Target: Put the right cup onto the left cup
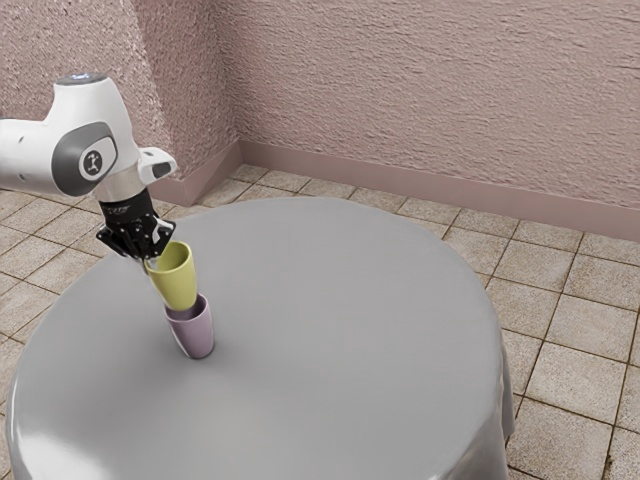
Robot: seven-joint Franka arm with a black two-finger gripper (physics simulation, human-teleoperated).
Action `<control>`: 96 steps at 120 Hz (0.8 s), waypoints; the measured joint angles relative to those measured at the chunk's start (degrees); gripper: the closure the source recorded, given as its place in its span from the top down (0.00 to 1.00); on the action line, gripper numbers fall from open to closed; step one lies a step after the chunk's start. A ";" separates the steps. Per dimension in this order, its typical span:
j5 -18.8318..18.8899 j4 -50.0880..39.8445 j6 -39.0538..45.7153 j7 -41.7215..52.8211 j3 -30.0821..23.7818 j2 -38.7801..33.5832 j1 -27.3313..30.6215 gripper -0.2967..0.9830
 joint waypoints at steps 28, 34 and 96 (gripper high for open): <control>-0.01 0.13 0.80 0.56 0.00 1.02 0.54 0.15; -0.01 0.12 1.08 0.66 0.00 1.18 0.56 0.15; -0.08 -0.03 3.08 1.26 -0.01 2.96 0.67 0.15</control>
